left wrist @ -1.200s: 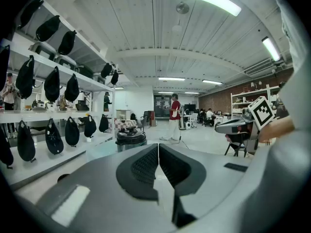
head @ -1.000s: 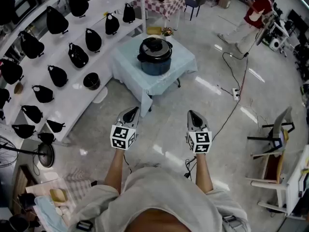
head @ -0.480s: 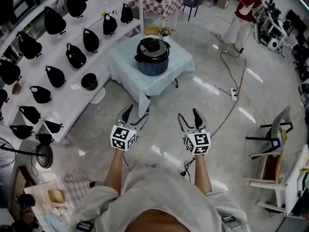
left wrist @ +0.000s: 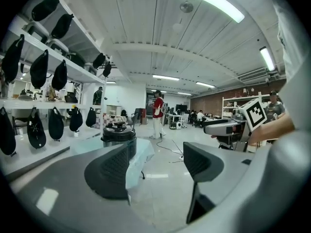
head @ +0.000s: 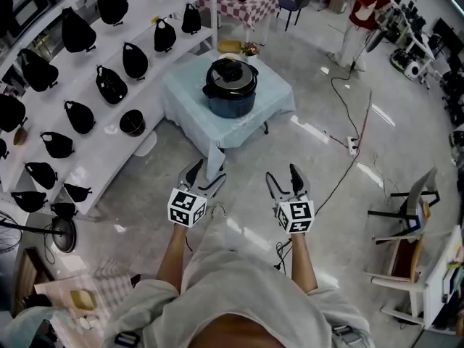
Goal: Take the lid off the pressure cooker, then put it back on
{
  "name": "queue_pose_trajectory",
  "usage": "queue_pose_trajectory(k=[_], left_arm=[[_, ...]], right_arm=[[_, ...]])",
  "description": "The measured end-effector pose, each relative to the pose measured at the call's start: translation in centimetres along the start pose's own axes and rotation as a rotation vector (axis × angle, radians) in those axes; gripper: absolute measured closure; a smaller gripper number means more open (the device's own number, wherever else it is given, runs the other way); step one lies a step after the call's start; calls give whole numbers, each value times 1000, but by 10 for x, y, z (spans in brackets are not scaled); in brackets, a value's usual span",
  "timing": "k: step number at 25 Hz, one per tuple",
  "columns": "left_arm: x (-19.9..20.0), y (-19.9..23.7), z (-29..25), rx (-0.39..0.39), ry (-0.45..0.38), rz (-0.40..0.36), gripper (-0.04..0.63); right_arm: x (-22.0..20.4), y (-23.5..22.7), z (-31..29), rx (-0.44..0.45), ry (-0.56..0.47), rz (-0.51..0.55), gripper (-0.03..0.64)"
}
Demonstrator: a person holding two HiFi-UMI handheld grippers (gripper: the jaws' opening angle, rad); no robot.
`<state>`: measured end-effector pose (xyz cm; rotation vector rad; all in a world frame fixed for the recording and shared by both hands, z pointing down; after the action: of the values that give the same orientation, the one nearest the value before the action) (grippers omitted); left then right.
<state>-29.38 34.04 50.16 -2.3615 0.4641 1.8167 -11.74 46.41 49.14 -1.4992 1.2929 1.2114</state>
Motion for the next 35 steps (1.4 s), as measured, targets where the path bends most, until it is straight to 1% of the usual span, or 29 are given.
queue_pose_trajectory(k=[6, 16, 23, 28, 35], left_arm=[[14, 44, -54, -35, -2, -5, 264], [83, 141, -170, -115, -34, -38, 264], [103, 197, -235, -150, -28, -44, 264], [114, 219, -272, -174, -30, -41, 264], [130, 230, -319, -206, -42, -56, 264]], right_arm=[[9, -23, -60, -20, 22, 4, 316], [61, -75, -192, -82, 19, 8, 316], [77, -106, -267, -117, 22, 1, 316], [74, -123, -298, -138, 45, -8, 316], [65, -157, -325, -175, 59, -36, 316]])
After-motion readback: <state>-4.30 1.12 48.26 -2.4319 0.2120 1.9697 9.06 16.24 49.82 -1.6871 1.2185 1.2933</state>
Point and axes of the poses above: the fingertips, and each gripper's own axes: z backward along the fingers, y to its left, x out of its top, the point moved 2 cm from there along z, backward along the fingers, and after that the axes turned 1 degree about y, right-handed, at the moved point
